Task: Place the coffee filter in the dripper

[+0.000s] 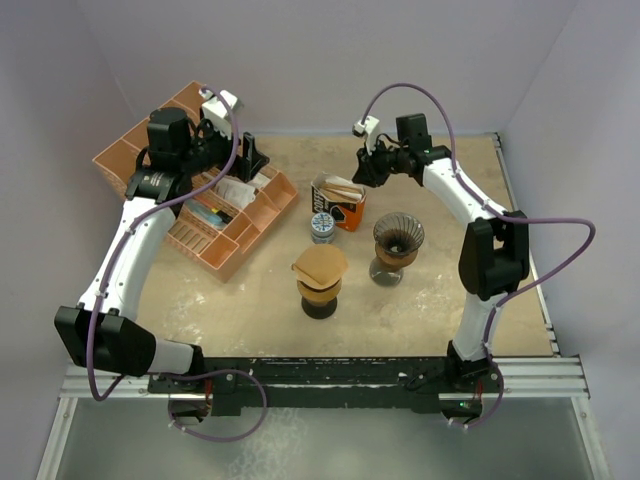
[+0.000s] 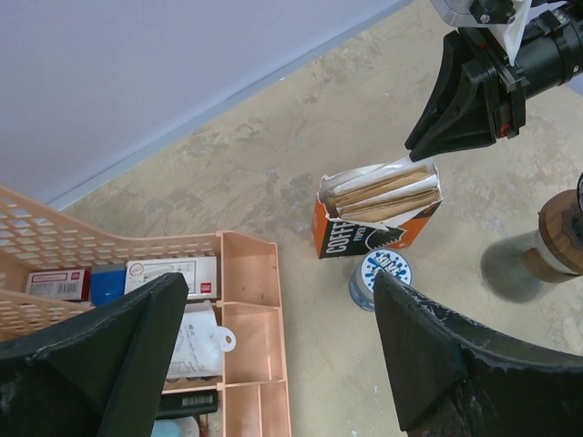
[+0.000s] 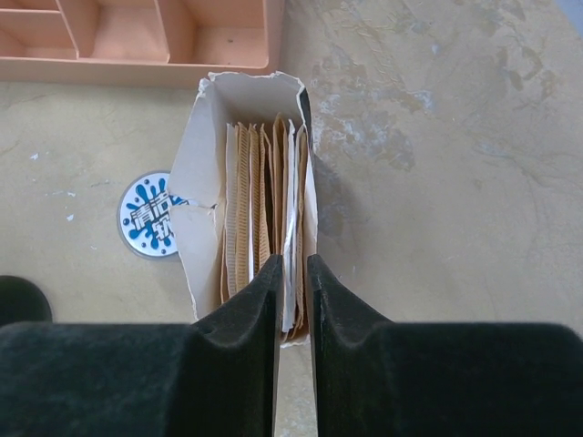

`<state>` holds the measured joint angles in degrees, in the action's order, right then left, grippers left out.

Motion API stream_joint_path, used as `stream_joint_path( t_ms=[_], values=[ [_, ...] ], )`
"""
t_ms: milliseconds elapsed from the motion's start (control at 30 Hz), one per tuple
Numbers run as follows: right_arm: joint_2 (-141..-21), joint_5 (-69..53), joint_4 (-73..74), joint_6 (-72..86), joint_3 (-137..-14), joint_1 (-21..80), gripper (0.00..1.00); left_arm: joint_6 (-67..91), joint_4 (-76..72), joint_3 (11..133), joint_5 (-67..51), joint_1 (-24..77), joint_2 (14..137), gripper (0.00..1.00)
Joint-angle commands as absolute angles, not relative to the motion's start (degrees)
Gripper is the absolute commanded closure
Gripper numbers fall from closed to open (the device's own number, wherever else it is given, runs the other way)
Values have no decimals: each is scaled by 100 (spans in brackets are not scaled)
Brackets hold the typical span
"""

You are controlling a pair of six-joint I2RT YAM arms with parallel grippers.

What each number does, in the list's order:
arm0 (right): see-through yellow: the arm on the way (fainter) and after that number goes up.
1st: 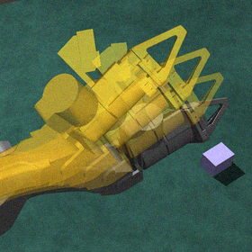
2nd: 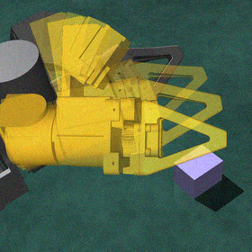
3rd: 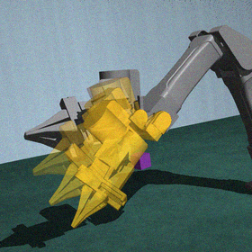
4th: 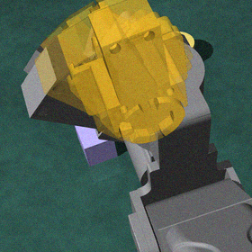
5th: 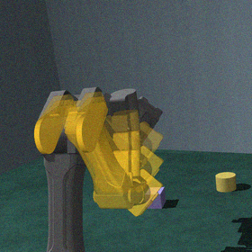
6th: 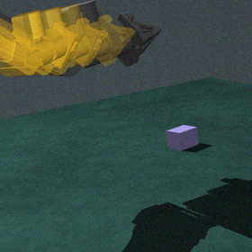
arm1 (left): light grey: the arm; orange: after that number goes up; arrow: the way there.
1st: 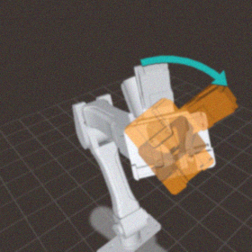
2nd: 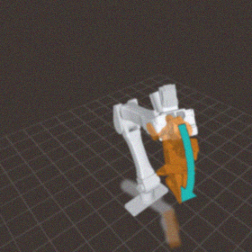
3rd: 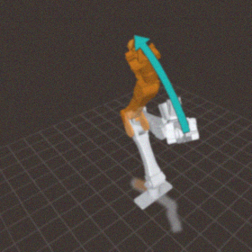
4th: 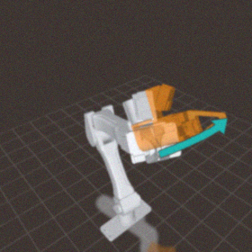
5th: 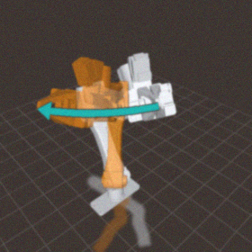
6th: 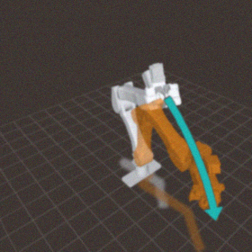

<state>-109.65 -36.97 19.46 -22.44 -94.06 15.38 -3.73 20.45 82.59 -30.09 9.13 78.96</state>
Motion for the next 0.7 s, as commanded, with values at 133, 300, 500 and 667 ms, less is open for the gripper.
stream_joint_path(
  t_ms=[133, 300, 500, 667],
  values=[
    [-10870, -3685, 2001, -2346, -9613, 1580, 90, -457, 1856, 8243, -3129, 907, 7655, 17],
    [-10841, -3697, 2029, -2346, -9678, 1581, 100, -459, 1864, 8251, -3133, 905, 7655, 16],
    [-10760, -3751, 2096, -2320, -9855, 1582, 100, -483, 1882, 8236, -3162, 905, 7651, 16],
    [-10641, -3753, 2145, -2280, -9978, 1582, 100, -524, 1908, 8235, -3173, 905, 7638, 16]
  ],
)
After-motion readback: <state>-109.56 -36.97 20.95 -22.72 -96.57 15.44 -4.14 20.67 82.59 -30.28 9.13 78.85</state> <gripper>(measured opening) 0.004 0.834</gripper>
